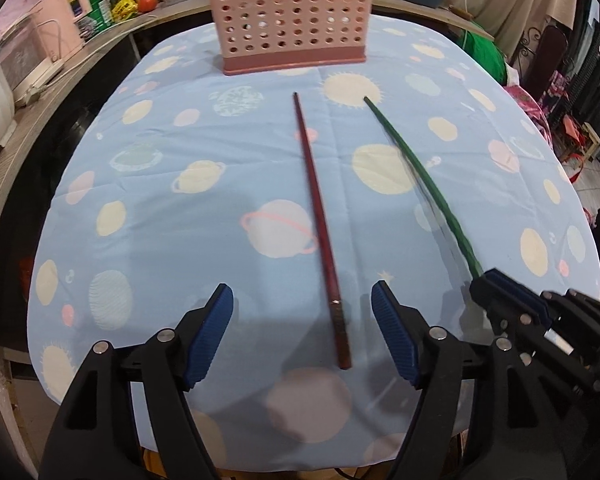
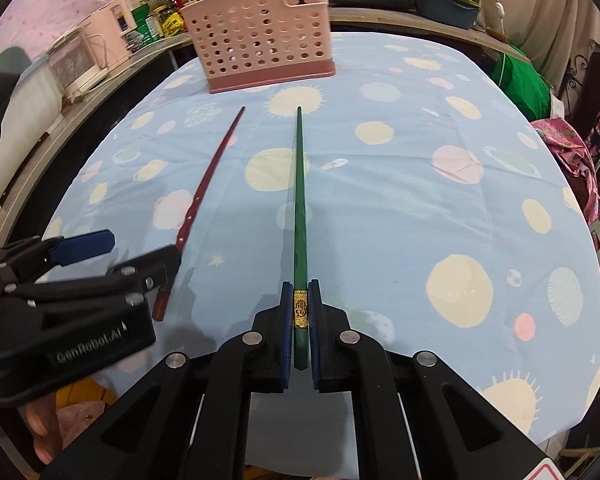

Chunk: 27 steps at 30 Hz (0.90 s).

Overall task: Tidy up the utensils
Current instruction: 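Grasp the green chopstick with right gripper while left grasps the dark red chopstick, then lift the dark red chopstick with left gripper while right lifts the green chopstick toward basket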

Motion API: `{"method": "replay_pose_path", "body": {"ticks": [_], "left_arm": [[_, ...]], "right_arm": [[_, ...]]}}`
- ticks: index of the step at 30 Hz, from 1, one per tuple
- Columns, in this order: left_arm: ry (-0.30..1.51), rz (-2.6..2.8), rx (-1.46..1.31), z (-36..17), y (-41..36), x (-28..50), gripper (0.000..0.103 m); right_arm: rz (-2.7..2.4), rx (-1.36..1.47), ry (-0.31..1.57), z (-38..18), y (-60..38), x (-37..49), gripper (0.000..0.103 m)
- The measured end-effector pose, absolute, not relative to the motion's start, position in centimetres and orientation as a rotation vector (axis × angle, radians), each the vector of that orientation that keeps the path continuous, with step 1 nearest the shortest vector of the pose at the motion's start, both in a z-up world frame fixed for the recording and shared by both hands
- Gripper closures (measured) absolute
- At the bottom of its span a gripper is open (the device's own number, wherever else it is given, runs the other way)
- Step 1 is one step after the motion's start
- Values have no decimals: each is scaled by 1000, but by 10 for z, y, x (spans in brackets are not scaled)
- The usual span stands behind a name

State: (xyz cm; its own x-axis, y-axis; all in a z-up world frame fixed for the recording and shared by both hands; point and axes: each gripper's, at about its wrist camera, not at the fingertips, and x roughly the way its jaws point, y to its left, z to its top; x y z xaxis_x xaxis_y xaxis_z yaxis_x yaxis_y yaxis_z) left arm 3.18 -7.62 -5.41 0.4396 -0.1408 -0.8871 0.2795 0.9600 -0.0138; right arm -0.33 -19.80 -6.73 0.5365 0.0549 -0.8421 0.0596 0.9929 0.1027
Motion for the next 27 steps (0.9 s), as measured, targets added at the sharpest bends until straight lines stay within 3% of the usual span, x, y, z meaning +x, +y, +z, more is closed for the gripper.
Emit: {"method": "replay_pose_path", "body": {"ticks": [15,18,25,27], "left_arm": [[1111,-298,135,-68,-82,30,46],[1104,-299,138,-67,-81,29,56],[1113,-304,117,-64,-74,31,93],[1119,-311,104,-64,-72,32,95]], "right_arm": [[-5,151,1012,-69,-204,-5,96],[-3,148,1014,-69,-203,-5,96],[6,144,1020,-71,-200,-4,96],[6,145,1021,-71,-199,-4,96]]}}
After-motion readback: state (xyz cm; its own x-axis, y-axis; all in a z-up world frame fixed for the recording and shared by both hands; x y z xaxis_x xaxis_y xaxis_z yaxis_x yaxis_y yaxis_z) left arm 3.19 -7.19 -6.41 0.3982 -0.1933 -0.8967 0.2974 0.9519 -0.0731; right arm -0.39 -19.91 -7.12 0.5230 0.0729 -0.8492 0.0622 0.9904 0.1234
